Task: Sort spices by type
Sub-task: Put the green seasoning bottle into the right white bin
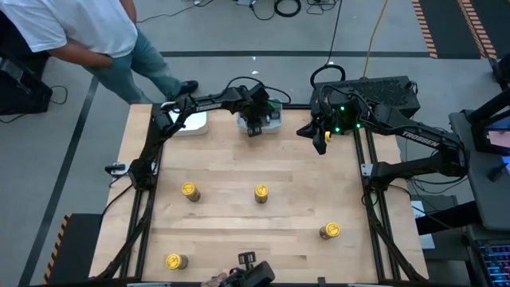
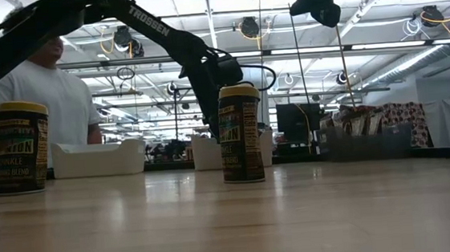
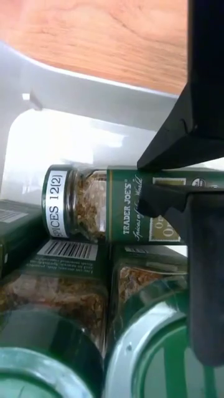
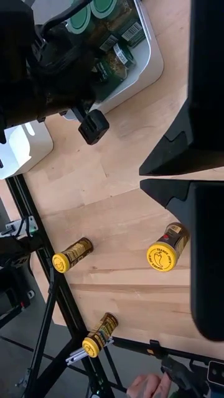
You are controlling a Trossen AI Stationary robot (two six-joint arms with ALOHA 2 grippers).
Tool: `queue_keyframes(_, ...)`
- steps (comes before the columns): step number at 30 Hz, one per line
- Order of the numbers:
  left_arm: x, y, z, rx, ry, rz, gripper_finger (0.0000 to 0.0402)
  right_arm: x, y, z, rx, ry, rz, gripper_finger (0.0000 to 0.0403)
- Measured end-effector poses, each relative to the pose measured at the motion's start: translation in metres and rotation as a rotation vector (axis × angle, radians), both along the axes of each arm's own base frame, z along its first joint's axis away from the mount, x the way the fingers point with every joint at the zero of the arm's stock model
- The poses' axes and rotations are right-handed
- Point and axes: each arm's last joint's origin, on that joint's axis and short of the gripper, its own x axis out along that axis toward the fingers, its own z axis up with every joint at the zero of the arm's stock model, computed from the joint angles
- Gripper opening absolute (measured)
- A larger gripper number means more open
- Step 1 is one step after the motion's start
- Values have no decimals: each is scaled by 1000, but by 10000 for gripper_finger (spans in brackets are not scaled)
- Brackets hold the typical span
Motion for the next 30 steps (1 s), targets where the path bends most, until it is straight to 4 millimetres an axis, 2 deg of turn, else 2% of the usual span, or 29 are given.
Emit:
queue_keyframes(6, 1, 1, 12, -20, 13, -23, 40, 0, 0, 0, 0, 0, 0, 0)
queue_keyframes(15, 1, 4, 45, -6, 0, -71, 39, 0, 0, 0, -8, 1, 6, 0)
queue_keyframes(22, -3, 7, 47, -6, 16, -85, 43, 0, 0, 0, -9, 1, 6, 0)
queue_keyframes(26, -3, 4, 46, -6, 31, -136, 73, 0, 0, 0, -10, 0, 6, 0)
queue_keyframes(30, 1, -4, 43, 14, 44, -245, 130, 0, 0, 0, -13, 1, 8, 0)
